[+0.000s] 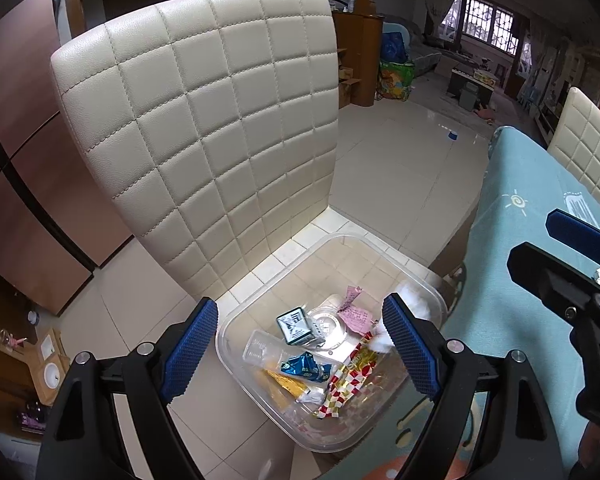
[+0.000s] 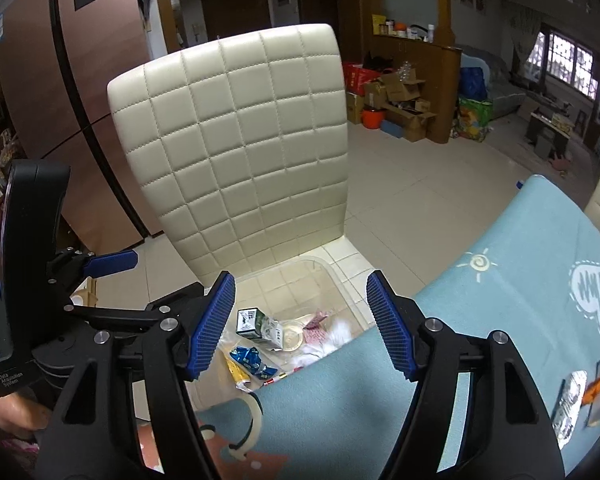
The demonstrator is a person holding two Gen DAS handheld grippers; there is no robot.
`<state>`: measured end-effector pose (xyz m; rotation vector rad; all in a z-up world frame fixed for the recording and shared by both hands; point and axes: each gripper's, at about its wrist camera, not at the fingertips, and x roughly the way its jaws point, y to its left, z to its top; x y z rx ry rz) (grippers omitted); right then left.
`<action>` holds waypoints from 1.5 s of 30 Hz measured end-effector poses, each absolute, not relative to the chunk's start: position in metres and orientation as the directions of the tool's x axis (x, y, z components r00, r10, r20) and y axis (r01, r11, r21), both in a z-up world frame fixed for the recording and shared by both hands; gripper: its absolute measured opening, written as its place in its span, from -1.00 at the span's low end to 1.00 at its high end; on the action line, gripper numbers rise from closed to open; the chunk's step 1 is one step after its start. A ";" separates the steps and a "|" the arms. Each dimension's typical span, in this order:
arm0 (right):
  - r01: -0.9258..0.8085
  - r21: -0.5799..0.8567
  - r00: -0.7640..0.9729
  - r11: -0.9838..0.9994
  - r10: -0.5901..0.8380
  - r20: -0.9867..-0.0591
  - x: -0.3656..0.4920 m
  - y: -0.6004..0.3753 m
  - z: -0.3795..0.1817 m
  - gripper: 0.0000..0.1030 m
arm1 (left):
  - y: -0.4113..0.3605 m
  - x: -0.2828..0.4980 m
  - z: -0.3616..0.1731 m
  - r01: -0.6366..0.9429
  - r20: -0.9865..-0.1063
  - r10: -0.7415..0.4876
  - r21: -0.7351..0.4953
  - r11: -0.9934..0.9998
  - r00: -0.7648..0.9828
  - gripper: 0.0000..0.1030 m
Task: Collect trash
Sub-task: 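Move both tools back over the table toward the remaining trash, then grasp the silver blister pack with the left tool while the right tool grasps the clear lid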
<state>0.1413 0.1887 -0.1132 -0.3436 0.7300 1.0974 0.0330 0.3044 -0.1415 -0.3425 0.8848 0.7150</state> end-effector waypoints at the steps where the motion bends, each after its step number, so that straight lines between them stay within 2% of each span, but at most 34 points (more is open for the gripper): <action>1: -0.892 0.092 0.267 0.443 0.679 -0.684 0.141 0.185 -0.111 0.36 | 0.303 0.034 -0.140 -0.690 -0.798 0.423 0.012 0.723 0.430 0.60; 15: -0.783 0.064 0.442 0.619 0.625 -0.643 0.131 0.094 -0.068 0.40 | 0.231 0.042 -0.084 -0.528 -0.723 0.357 -0.012 0.849 0.591 0.60; 22: -0.701 0.069 0.525 0.710 0.579 -0.624 0.118 0.039 -0.059 0.49 | 0.188 0.041 -0.066 -0.423 -0.695 0.301 -0.005 0.906 0.652 0.60; 27: -0.624 0.064 0.567 0.779 0.508 -0.648 0.113 -0.009 -0.068 0.50 | 0.155 0.044 -0.065 -0.342 -0.692 0.244 -0.005 0.940 0.679 0.68; 38: -0.440 0.050 0.631 0.896 0.349 -0.693 0.117 -0.096 -0.088 0.50 | 0.078 0.077 -0.077 -0.119 -0.727 0.067 -0.020 0.993 0.684 0.69; 45: -0.340 0.049 0.647 0.939 0.271 -0.713 0.138 -0.131 -0.100 0.50 | 0.051 0.100 -0.083 -0.034 -0.740 0.017 -0.007 0.999 0.673 0.69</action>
